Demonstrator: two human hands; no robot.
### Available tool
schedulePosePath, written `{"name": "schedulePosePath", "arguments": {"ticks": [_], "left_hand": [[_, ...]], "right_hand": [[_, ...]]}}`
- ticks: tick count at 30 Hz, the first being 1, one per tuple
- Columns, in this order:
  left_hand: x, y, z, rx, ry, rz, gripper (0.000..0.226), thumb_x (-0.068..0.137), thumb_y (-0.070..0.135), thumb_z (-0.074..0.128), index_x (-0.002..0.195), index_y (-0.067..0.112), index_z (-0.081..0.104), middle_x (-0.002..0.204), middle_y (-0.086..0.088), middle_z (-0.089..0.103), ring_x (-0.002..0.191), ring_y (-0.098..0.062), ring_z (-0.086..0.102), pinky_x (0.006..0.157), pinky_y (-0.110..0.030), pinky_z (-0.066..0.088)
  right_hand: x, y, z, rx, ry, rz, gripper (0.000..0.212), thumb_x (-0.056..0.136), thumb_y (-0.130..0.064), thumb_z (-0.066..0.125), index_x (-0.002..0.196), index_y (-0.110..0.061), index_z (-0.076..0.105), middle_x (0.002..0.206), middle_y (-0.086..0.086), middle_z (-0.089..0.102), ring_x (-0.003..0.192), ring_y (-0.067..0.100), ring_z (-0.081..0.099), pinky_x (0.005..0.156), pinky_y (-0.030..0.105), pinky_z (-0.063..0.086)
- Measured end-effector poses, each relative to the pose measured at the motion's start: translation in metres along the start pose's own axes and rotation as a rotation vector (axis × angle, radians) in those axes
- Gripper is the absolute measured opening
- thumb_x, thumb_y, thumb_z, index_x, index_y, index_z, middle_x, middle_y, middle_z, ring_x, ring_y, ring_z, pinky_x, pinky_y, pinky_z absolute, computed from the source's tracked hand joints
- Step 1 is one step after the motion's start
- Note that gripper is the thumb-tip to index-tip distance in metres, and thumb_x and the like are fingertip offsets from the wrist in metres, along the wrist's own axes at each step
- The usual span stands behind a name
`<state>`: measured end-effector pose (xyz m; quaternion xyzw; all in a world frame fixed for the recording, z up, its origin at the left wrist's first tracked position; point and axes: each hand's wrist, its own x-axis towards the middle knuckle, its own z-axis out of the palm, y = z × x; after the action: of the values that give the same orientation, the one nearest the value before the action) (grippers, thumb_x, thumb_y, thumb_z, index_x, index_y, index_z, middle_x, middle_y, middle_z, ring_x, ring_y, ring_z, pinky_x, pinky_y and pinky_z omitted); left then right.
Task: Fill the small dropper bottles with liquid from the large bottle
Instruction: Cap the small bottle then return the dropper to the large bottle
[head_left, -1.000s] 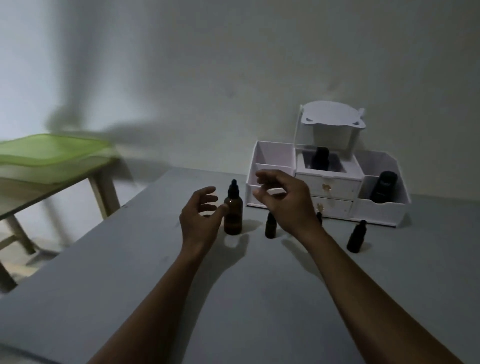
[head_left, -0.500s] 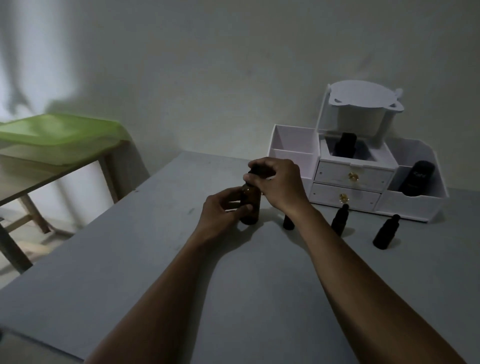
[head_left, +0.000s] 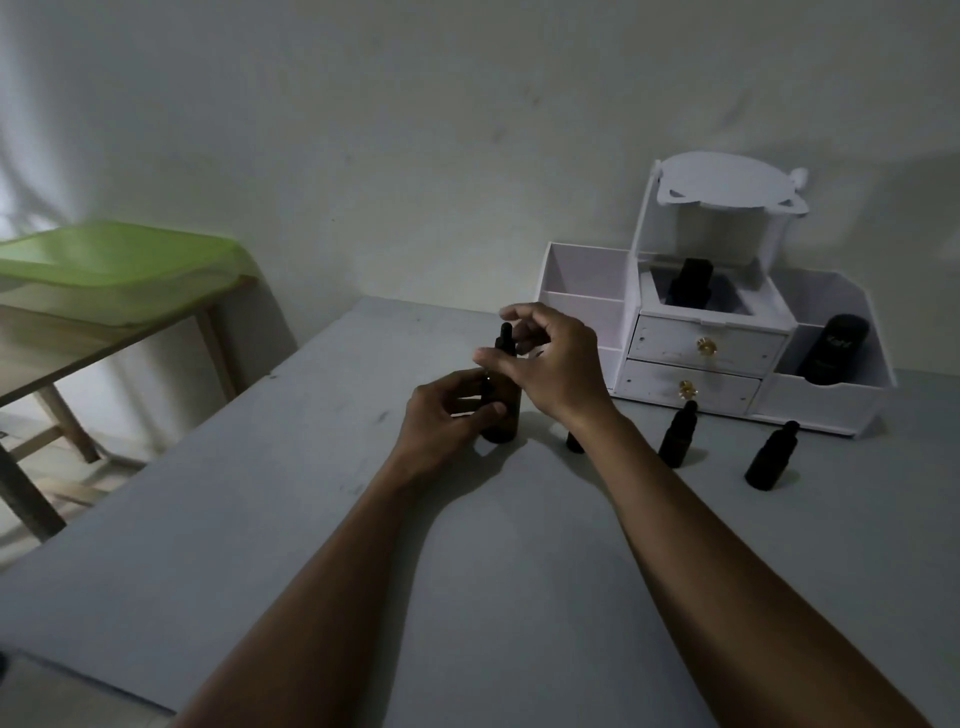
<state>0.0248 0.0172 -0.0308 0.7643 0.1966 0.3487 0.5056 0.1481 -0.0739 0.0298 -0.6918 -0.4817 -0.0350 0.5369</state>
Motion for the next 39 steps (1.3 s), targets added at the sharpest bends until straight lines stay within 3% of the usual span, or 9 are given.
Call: {"name": "schedulePosePath", "arguments": {"ticks": [5, 10, 16, 20, 23, 28, 32, 35, 39], "left_hand": [[0.001, -0.0009, 0.0009, -0.003, 0.002, -0.004, 0.049, 0.085, 0.017, 0.076, 0.132, 0.015, 0.062, 0.118, 0.001, 0.07, 0.101, -0.006, 0.069, 0.079, -0.016, 0.055], [0.0007, -0.0004, 0.0006, 0.01, 0.0, 0.0, 0.049, 0.085, 0.02, 0.076, 0.132, 0.016, 0.062, 0.118, 0.002, 0.07, 0.101, -0.007, 0.068, 0.079, -0.015, 0.055], [0.0004, -0.0023, 0.0008, -0.007, -0.004, -0.012, 0.051, 0.084, 0.02, 0.076, 0.133, 0.015, 0.062, 0.119, 0.001, 0.07, 0.105, -0.013, 0.068, 0.089, -0.029, 0.057], [0.0002, -0.0017, 0.0004, -0.005, -0.005, -0.017, 0.05, 0.084, 0.02, 0.076, 0.133, 0.017, 0.062, 0.118, 0.003, 0.07, 0.101, -0.007, 0.068, 0.081, -0.02, 0.057], [-0.0006, -0.0009, 0.0005, -0.024, -0.001, -0.02, 0.05, 0.084, 0.017, 0.076, 0.132, 0.017, 0.062, 0.114, 0.004, 0.07, 0.096, 0.0, 0.068, 0.074, -0.013, 0.054], [-0.0002, -0.0014, 0.0004, -0.009, -0.007, -0.01, 0.051, 0.085, 0.02, 0.076, 0.133, 0.016, 0.061, 0.118, 0.002, 0.07, 0.103, -0.008, 0.067, 0.08, -0.018, 0.056], [-0.0004, -0.0006, 0.0017, -0.01, -0.003, -0.016, 0.048, 0.085, 0.02, 0.075, 0.132, 0.018, 0.062, 0.117, 0.004, 0.069, 0.101, -0.006, 0.067, 0.076, -0.016, 0.055], [-0.0008, -0.0007, 0.0021, -0.035, -0.001, -0.029, 0.047, 0.085, 0.016, 0.075, 0.131, 0.017, 0.063, 0.113, 0.006, 0.07, 0.098, -0.003, 0.068, 0.073, -0.013, 0.054], [-0.0007, -0.0013, 0.001, -0.022, 0.002, -0.02, 0.047, 0.085, 0.017, 0.076, 0.13, 0.018, 0.064, 0.114, 0.005, 0.07, 0.102, -0.008, 0.068, 0.08, -0.019, 0.055]], "right_hand": [[-0.0018, 0.0022, 0.0007, 0.039, 0.01, -0.028, 0.034, 0.082, -0.009, 0.075, 0.115, -0.016, 0.072, 0.104, -0.001, 0.075, 0.095, 0.008, 0.07, 0.08, 0.021, 0.057], [0.0004, 0.0031, 0.0015, 0.005, 0.01, -0.007, 0.047, 0.074, -0.029, 0.085, 0.118, -0.021, 0.068, 0.096, -0.003, 0.07, 0.086, 0.009, 0.066, 0.076, 0.016, 0.055], [-0.0002, 0.0058, -0.0003, 0.057, 0.032, -0.019, 0.031, 0.08, -0.011, 0.078, 0.11, -0.016, 0.074, 0.097, -0.002, 0.075, 0.088, 0.006, 0.07, 0.074, 0.016, 0.054], [0.0009, 0.0062, -0.0023, 0.036, 0.016, -0.01, 0.045, 0.075, -0.024, 0.085, 0.116, -0.019, 0.07, 0.09, -0.004, 0.068, 0.08, 0.008, 0.064, 0.072, 0.014, 0.055], [0.0018, 0.0054, -0.0045, 0.094, 0.001, -0.001, 0.037, 0.08, -0.015, 0.078, 0.116, -0.019, 0.071, 0.099, -0.005, 0.072, 0.09, 0.005, 0.067, 0.08, 0.02, 0.058], [0.0022, 0.0066, -0.003, 0.043, 0.022, -0.006, 0.03, 0.075, -0.019, 0.085, 0.102, -0.016, 0.075, 0.087, -0.008, 0.071, 0.076, 0.001, 0.067, 0.07, 0.011, 0.054], [0.0014, 0.0061, -0.0029, 0.04, -0.024, -0.022, 0.05, 0.074, -0.024, 0.085, 0.12, -0.023, 0.066, 0.094, -0.005, 0.066, 0.087, 0.007, 0.065, 0.078, 0.014, 0.055], [0.0005, 0.006, -0.0033, 0.09, -0.056, -0.013, 0.037, 0.082, -0.009, 0.075, 0.118, -0.018, 0.071, 0.104, -0.005, 0.073, 0.097, 0.005, 0.069, 0.087, 0.023, 0.058], [-0.0001, 0.0074, -0.0031, 0.034, -0.029, -0.019, 0.032, 0.077, -0.016, 0.083, 0.109, -0.016, 0.074, 0.099, -0.004, 0.074, 0.086, 0.002, 0.068, 0.076, 0.011, 0.052]]}}
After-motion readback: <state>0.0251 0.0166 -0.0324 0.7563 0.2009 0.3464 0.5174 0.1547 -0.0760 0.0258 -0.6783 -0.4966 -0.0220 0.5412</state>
